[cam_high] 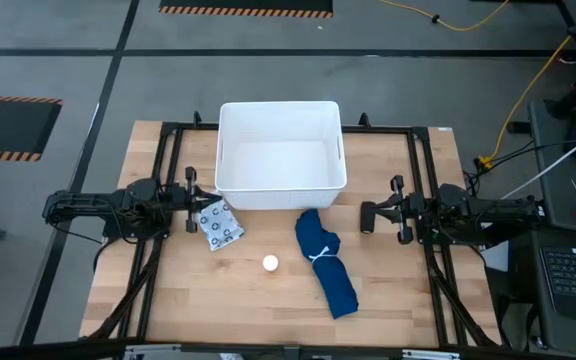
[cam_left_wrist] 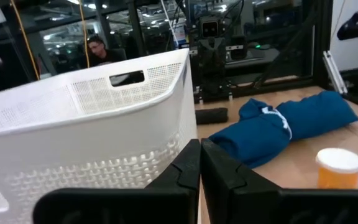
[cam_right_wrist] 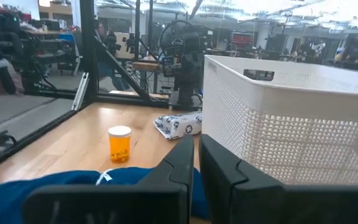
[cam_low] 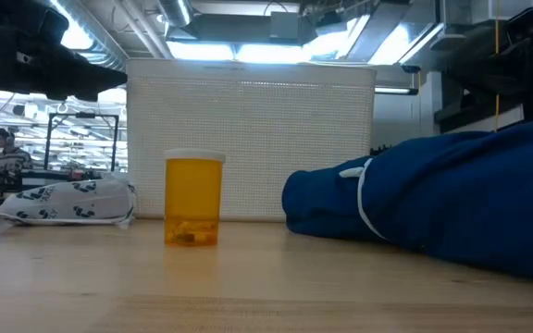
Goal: Pick & place medical supplies in basket/bin
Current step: Put the black bandage into the white bin
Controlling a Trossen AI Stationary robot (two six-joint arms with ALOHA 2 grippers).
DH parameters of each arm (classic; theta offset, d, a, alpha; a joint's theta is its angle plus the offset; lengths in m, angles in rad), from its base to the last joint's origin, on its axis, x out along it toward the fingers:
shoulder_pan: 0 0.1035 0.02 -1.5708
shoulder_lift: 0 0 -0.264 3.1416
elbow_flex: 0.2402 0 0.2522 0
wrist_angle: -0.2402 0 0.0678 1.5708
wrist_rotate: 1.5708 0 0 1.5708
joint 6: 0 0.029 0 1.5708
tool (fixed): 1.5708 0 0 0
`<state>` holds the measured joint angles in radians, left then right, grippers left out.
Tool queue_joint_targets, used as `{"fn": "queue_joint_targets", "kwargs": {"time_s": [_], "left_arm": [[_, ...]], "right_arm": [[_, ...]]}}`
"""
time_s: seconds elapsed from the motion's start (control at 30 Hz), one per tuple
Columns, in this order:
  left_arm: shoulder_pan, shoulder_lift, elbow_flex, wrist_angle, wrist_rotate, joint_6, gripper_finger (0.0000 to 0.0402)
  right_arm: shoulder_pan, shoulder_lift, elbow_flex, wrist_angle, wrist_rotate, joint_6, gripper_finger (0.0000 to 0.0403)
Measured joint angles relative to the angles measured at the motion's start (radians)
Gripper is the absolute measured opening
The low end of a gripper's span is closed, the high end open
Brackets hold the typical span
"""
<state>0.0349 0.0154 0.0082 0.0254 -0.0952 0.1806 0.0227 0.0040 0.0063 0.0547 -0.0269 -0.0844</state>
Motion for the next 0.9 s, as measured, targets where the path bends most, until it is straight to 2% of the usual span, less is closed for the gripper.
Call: {"fn": "queue_joint_targets", "kwargs": {"time_s": [0.47, 0.67, 0.9], "left_arm": [[0.000, 0.000, 0.000, 0.000, 0.008, -0.010, 0.0008], [0.000, 0.000, 0.000, 0.005, -0.035, 0.005, 0.0004], [0.000, 0.000, 0.000, 0.004, -0.025, -0.101, 0.0005]], "right_arm": [[0.000, 0.000, 0.000, 0.005, 0.004, -0.002, 0.0030], [0.000, 0.000, 0.000, 0.016, 0.132, 0.007, 0.0030], [0.000, 0.000, 0.000, 0.015, 0.133, -0.024, 0.0030]]}}
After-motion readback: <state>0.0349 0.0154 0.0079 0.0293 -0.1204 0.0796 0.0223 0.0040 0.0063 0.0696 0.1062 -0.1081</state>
